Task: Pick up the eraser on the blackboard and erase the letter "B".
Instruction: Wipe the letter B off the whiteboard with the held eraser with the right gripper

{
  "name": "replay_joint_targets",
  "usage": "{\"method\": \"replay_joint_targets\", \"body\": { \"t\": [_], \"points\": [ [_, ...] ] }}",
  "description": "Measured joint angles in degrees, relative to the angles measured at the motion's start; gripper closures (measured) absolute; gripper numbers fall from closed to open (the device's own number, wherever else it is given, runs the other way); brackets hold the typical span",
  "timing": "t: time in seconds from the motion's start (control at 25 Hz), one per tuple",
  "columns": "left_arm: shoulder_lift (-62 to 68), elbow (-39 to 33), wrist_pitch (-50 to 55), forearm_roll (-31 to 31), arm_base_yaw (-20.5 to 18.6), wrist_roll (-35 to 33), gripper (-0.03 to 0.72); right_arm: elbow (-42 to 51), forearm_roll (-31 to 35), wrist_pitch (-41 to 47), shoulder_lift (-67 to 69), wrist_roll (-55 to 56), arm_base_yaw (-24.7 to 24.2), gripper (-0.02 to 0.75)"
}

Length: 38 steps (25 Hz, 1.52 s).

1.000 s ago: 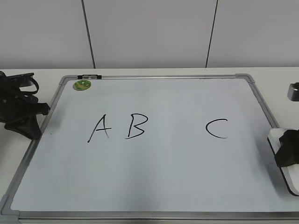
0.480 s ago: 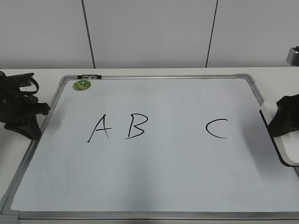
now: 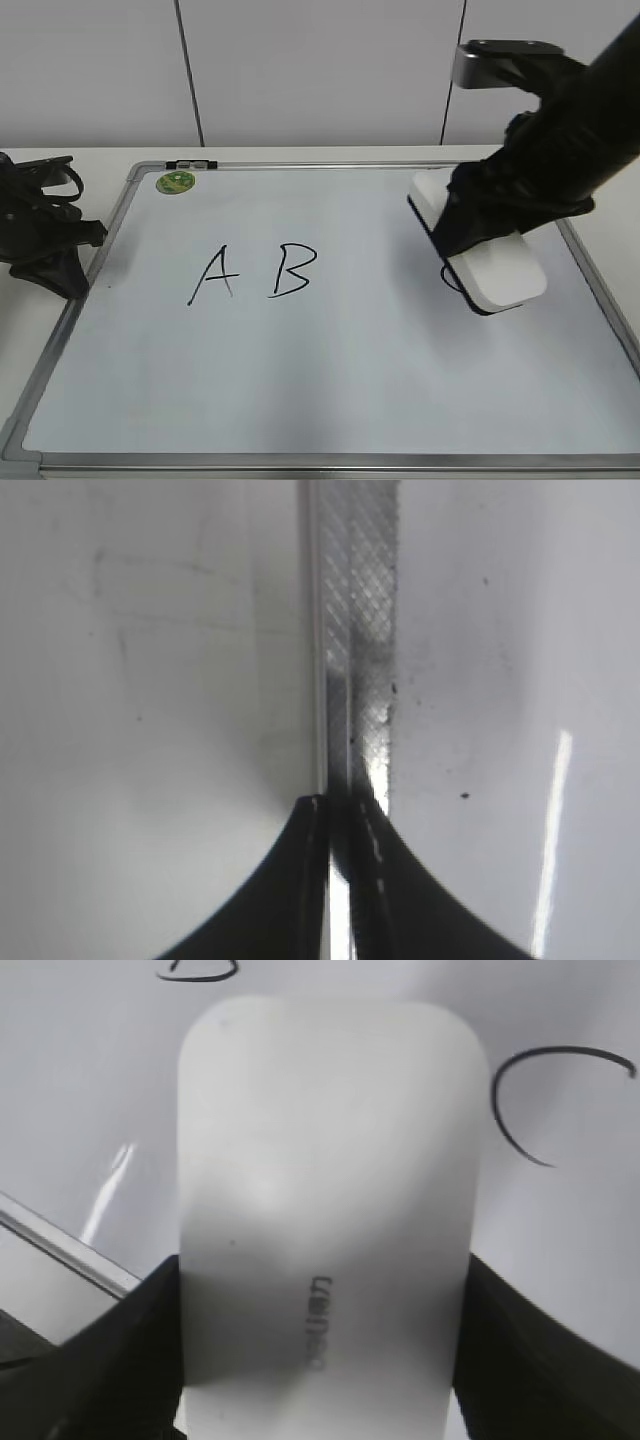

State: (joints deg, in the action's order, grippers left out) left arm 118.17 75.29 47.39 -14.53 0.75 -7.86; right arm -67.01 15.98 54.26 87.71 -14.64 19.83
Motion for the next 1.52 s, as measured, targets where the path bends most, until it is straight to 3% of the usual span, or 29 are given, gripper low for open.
{"method": "replay_joint_targets", "body": {
  "t": [0.2,0.4,0.76,1.52],
  "points": [
    [0.0,0.0,0.0,-0.1,0.0,0.0,0.678,-7.2,-0.1,1.9,7.1,0.0,6.2,0.194],
    [0.0,0.0,0.0,-0.1,0.0,0.0,0.678,-15.7,-1.5,5.7,15.1,0.4,9.4,0.194],
    [0.0,0.0,0.0,-0.2,0.0,0.0,0.678,-32.5,-9.7,14.6,29.1,5.3,11.2,0.194],
    [0.0,0.0,0.1,-0.2,0.0,0.0,0.678,-52.6,-11.3,15.8,46.5,5.9,11.9,0.194]
  ]
}}
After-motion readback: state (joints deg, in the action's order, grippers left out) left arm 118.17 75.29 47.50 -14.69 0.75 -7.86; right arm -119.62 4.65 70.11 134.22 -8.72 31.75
